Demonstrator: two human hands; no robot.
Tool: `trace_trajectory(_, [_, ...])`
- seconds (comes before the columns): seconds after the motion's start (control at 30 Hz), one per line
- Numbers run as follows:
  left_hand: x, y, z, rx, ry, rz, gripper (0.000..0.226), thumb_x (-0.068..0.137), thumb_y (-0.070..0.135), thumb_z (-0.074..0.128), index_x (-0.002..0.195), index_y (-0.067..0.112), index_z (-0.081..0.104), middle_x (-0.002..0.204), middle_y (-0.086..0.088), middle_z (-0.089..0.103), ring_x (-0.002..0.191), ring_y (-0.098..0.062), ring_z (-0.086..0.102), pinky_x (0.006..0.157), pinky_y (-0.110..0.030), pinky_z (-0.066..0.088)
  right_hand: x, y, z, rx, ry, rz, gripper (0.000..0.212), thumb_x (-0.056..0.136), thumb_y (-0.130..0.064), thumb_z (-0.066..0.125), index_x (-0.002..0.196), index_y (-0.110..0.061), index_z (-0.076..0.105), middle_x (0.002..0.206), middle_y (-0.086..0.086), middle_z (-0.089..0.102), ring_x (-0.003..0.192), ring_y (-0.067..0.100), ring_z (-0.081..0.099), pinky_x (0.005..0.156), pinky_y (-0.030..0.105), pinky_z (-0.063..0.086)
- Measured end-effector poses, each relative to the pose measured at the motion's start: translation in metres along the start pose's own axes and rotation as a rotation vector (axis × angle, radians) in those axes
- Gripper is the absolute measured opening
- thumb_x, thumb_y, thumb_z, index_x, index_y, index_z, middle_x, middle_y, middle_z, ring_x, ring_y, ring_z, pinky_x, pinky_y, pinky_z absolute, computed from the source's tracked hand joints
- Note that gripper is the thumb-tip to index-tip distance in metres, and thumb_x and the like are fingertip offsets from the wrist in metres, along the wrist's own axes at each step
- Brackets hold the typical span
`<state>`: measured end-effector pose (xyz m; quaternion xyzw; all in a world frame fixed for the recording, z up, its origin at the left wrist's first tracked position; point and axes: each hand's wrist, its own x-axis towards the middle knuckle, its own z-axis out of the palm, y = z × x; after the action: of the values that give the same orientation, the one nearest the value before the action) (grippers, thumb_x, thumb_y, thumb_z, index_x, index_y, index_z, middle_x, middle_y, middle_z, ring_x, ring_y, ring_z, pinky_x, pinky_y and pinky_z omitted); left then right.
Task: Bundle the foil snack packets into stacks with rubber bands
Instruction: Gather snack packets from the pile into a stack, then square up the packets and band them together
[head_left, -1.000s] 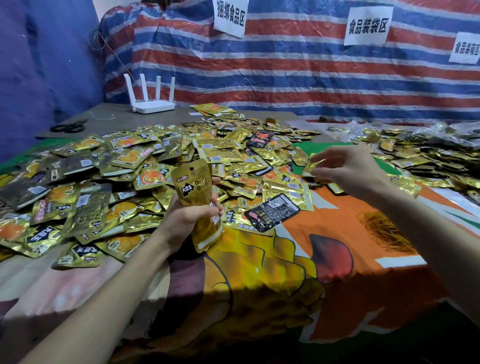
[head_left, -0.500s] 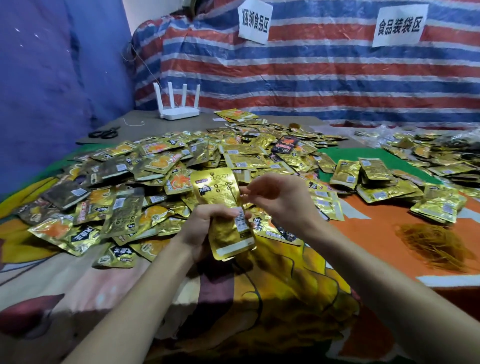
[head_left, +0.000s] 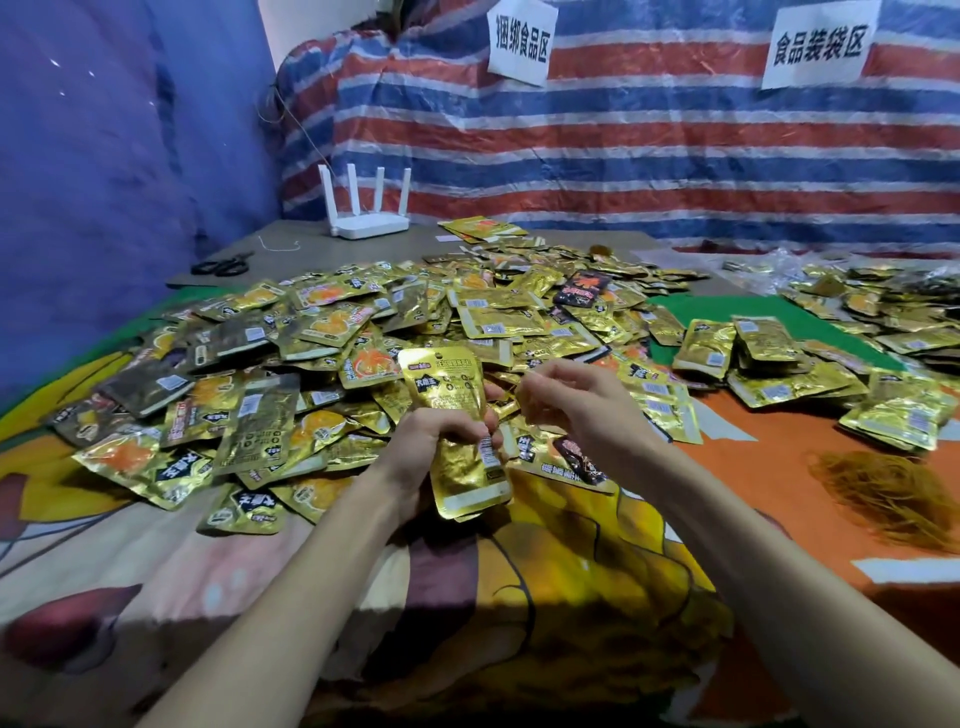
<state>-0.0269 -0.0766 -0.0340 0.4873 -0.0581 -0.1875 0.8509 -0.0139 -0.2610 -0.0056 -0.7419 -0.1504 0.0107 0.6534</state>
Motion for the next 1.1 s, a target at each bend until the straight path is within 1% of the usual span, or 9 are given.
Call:
trace_trajectory(0.13, [-0.002, -0.001, 0.002, 0.035, -0.069, -0.103, 0.023, 0.070, 0.001, 0.055, 0.092, 0.004, 0.060, 0.081, -0.010, 0.056, 0.069, -0.022, 0.060, 0.066, -0.033, 0.057, -0.002, -0.002, 0.004, 0.691, -0.062, 0.121, 0.015, 0.089, -0.012, 0.055, 0.078, -0.005, 0.063, 0.070, 0.005, 0.058, 0.065, 0.019, 0.060, 0.065, 0.028, 0.057])
trace_trajectory(0.23, [-0.003, 0.000, 0.001, 0.029, -0.093, -0.108, 0.024, 0.068, 0.001, 0.056, 0.092, 0.003, 0.058, 0.079, -0.009, 0.057, 0.069, -0.022, 0.060, 0.066, -0.033, 0.057, -0.006, 0.000, 0.006, 0.979, -0.187, 0.204, 0.033, 0.084, -0.009, 0.054, 0.113, 0.000, 0.069, 0.070, 0.001, 0.057, 0.053, 0.013, 0.055, 0.054, 0.027, 0.054])
trace_trajectory(0.37, [-0.003, -0.002, 0.001, 0.035, -0.055, -0.126, 0.030, 0.060, 0.002, 0.062, 0.090, -0.002, 0.066, 0.077, -0.014, 0.064, 0.067, -0.025, 0.065, 0.066, -0.035, 0.059, -0.004, 0.009, 0.016, 0.713, -0.105, 0.161, 0.042, 0.092, 0.001, 0.055, 0.125, -0.022, 0.068, 0.106, 0.004, 0.077, 0.057, 0.009, 0.064, 0.038, 0.014, 0.044])
trace_trajectory(0.47, [-0.001, -0.005, 0.003, 0.115, 0.073, -0.075, 0.024, 0.064, 0.000, 0.060, 0.087, -0.003, 0.064, 0.074, -0.016, 0.059, 0.060, -0.028, 0.059, 0.062, -0.034, 0.055, -0.004, 0.015, 0.023, 0.529, -0.026, 0.091, 0.057, 0.085, -0.004, 0.071, 0.139, -0.016, 0.058, 0.114, 0.013, 0.074, 0.085, 0.028, 0.075, 0.052, 0.033, 0.061])
trace_trajectory(0.57, [0.001, -0.003, 0.000, 0.152, 0.256, 0.036, 0.012, 0.075, -0.005, 0.056, 0.083, -0.006, 0.065, 0.079, -0.020, 0.060, 0.061, -0.031, 0.059, 0.071, -0.039, 0.052, -0.005, 0.012, 0.023, 0.463, 0.036, 0.010, 0.077, 0.070, -0.011, 0.083, 0.142, -0.013, 0.055, 0.122, 0.015, 0.070, 0.101, 0.036, 0.073, 0.066, 0.049, 0.063])
trace_trajectory(0.8, [0.002, 0.000, 0.003, 0.002, 0.308, 0.509, 0.037, 0.089, -0.013, 0.051, 0.117, 0.010, 0.062, 0.090, -0.012, 0.064, 0.076, -0.026, 0.063, 0.069, -0.037, 0.055, -0.008, 0.016, 0.030, 0.016, 0.102, 0.022, 0.073, 0.072, -0.021, 0.091, 0.138, -0.015, 0.060, 0.125, 0.005, 0.068, 0.104, 0.010, 0.071, 0.074, 0.047, 0.064])
trace_trajectory(0.93, [-0.001, 0.000, 0.005, -0.024, 0.322, 0.573, 0.031, 0.094, -0.001, 0.058, 0.106, 0.024, 0.072, 0.092, -0.008, 0.070, 0.074, -0.027, 0.067, 0.047, -0.030, 0.054, -0.014, 0.029, 0.055, 0.272, 0.039, 0.129, 0.059, 0.068, -0.025, 0.088, 0.121, -0.011, 0.067, 0.113, 0.012, 0.072, 0.098, 0.026, 0.074, 0.081, 0.052, 0.062])
trace_trajectory(1.0, [-0.002, 0.001, 0.006, -0.023, 0.341, 0.608, 0.031, 0.094, 0.000, 0.059, 0.098, 0.026, 0.075, 0.088, -0.005, 0.074, 0.077, -0.025, 0.071, 0.058, -0.036, 0.059, -0.014, 0.033, 0.065, 0.503, -0.012, 0.164, 0.057, 0.071, -0.017, 0.085, 0.122, -0.005, 0.063, 0.114, 0.015, 0.072, 0.100, 0.031, 0.073, 0.080, 0.046, 0.062])
trace_trajectory(1.1, [-0.004, 0.001, 0.006, -0.013, 0.355, 0.637, 0.027, 0.093, 0.001, 0.061, 0.115, 0.014, 0.066, 0.097, -0.011, 0.073, 0.088, -0.027, 0.071, 0.074, -0.043, 0.060, -0.014, 0.031, 0.078, 0.612, -0.057, 0.165, 0.060, 0.073, -0.013, 0.083, 0.127, -0.004, 0.058, 0.114, 0.014, 0.073, 0.100, 0.027, 0.072, 0.073, 0.038, 0.060])
